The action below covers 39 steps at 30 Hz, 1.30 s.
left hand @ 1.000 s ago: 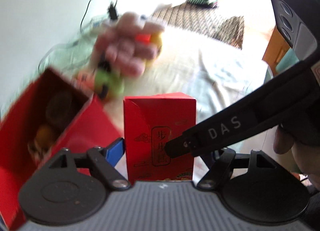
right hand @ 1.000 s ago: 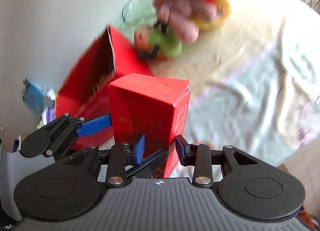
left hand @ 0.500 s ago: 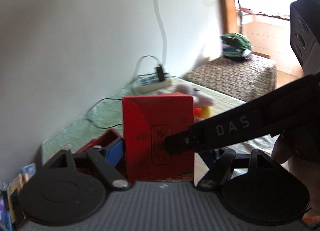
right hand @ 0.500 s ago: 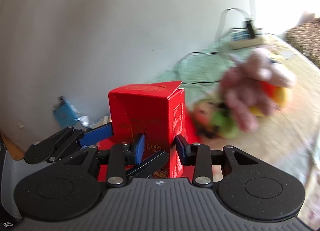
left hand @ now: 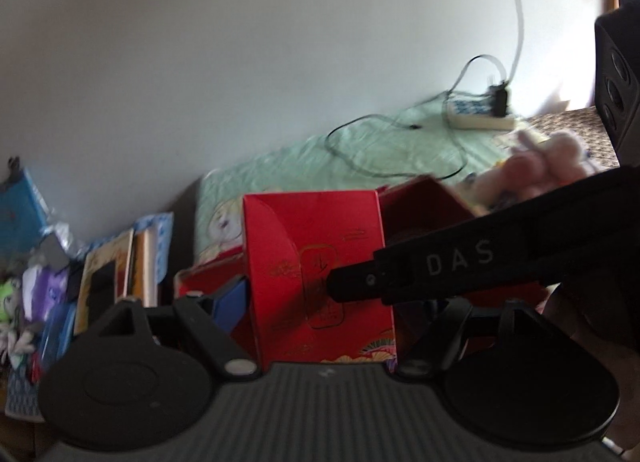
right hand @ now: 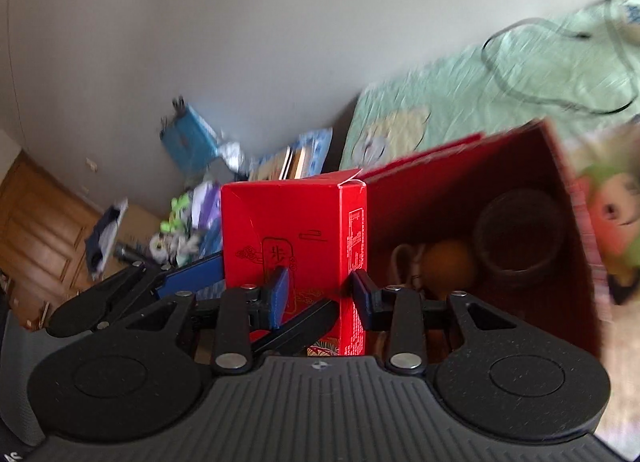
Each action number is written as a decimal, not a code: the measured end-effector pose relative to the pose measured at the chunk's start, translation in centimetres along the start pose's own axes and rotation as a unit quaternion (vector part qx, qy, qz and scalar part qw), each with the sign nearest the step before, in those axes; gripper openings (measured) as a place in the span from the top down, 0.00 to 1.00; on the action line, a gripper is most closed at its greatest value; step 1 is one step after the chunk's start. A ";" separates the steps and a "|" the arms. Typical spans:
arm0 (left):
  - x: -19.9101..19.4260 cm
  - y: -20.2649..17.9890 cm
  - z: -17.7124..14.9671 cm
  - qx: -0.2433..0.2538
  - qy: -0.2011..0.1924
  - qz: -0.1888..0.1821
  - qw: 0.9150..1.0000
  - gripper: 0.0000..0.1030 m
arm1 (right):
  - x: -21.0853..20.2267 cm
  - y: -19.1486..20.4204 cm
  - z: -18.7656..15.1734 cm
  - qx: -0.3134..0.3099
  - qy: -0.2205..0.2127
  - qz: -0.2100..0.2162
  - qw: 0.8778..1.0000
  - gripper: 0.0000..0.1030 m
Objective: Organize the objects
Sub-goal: 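Lower the red gift box into the red cardboard box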
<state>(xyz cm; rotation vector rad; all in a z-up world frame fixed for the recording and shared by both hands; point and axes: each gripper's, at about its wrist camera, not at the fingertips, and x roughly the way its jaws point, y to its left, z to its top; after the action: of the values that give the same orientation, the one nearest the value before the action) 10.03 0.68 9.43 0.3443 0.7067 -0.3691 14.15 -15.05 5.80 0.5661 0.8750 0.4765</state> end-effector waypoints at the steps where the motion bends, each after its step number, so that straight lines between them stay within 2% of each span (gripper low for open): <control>1: 0.7 0.5 -0.2 -0.006 0.010 0.005 1.000 0.26 | 1.2 -0.1 0.1 0.001 0.014 0.001 1.000 0.63; 7: 4.8 2.4 -1.4 -0.054 0.073 0.000 0.996 0.26 | 5.0 -0.3 0.0 0.008 0.077 -0.005 0.997 0.62; 15: 7.5 3.3 -2.2 -0.069 0.111 0.003 0.991 0.26 | 7.4 -1.4 -0.2 0.010 0.108 -0.010 0.994 0.60; 24: 9.2 3.3 -2.9 -0.070 0.132 0.007 0.989 0.27 | 8.3 -2.7 -0.6 0.036 0.114 -0.024 0.993 0.61; 29: 9.8 3.5 -3.5 -0.073 0.141 0.010 0.987 0.25 | 8.4 -3.9 -0.5 0.074 0.118 -0.013 0.990 0.61; 36: 10.0 2.5 -4.0 -0.047 0.134 0.025 0.989 0.20 | 8.2 -3.6 -0.6 0.063 0.117 -0.025 0.991 0.61; 39: 9.8 2.8 -3.9 -0.054 0.132 0.012 0.990 0.20 | 8.3 -3.7 -0.6 0.066 0.115 -0.027 0.991 0.62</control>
<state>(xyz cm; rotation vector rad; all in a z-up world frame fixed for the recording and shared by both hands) 15.92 2.74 0.47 0.3008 0.9763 -0.2627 18.83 -12.70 -1.59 0.6149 1.1452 0.4416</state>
